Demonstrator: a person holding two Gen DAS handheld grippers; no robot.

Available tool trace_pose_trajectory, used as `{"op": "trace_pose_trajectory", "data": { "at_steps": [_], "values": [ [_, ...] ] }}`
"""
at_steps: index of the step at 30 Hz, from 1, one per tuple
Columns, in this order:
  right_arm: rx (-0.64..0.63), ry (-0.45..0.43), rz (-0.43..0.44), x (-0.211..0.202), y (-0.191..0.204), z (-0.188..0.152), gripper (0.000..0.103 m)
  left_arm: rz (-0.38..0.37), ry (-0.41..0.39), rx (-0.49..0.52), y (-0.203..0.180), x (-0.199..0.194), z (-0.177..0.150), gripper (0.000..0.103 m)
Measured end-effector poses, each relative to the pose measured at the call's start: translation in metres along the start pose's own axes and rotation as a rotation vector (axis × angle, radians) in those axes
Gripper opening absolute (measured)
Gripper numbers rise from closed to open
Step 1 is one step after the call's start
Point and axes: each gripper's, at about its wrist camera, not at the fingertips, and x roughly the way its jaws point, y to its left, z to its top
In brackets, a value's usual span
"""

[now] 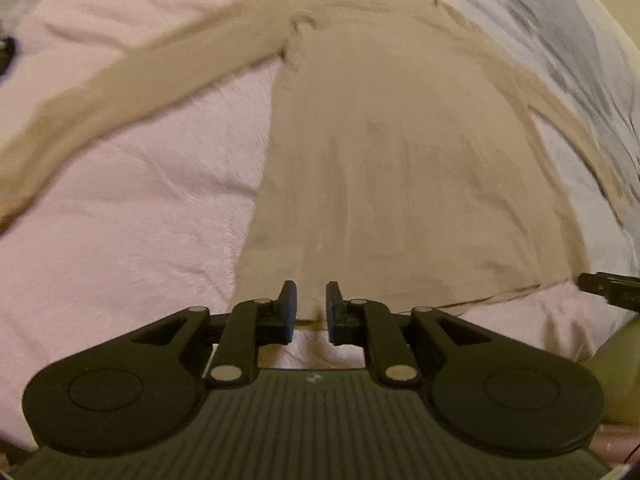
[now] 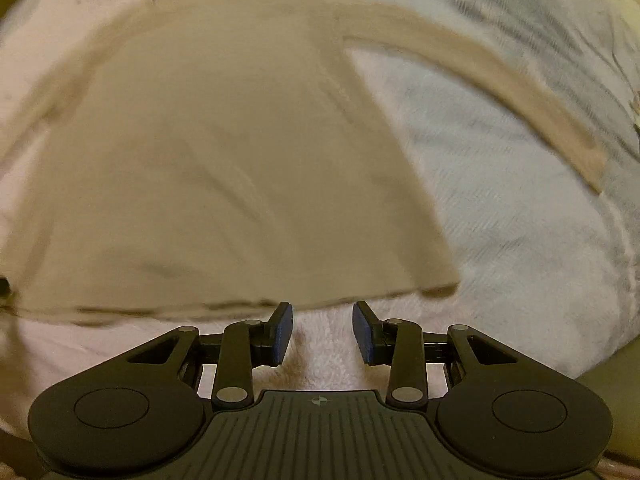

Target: Fold clothes

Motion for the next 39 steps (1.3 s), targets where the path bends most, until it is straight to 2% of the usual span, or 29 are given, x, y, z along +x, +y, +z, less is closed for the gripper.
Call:
{"op": "trace_pose_trajectory", "data": {
  "at_steps": [5,8,12,20,27,36,38,39],
  "values": [
    [-0.046,-0.076,0.106,-0.075,-0.029,0.022,0.037,0.064,-0.123,-0.121,-0.052,-0.071,0.0,0.028],
    [-0.096,-0.118,0.129,-0.117,-0.048,0.015,0.037,0.069,-0.183,-0.157,-0.094,-0.108,-0.012,0.031],
    [-0.152,-0.169,0.136,-0.159,-0.074,-0.007,0.037,0.079,-0.226,-0.156,-0.144,-0.145,-0.032,0.032],
    [-0.196,-0.172,0.162,-0.199,-0.109,-0.033,0.037,0.137,-0.292,-0.206,-0.202,-0.198,-0.07,0.036],
    [-0.223,-0.212,0.141,-0.223,-0.129,-0.04,0.037,0.171,-0.319,-0.18,-0.236,-0.218,-0.08,0.039],
    [-0.145,-0.154,0.125,-0.224,-0.144,-0.041,0.038,0.182,-0.293,-0.116,-0.255,-0.214,-0.078,0.04],
    [-0.139,-0.136,0.132,-0.222,-0.142,-0.04,0.042,0.193,-0.276,-0.108,-0.253,-0.213,-0.079,0.04],
    [-0.144,-0.124,0.138,-0.222,-0.14,-0.041,0.051,0.198,-0.273,-0.104,-0.254,-0.213,-0.079,0.041]
  ]
}}
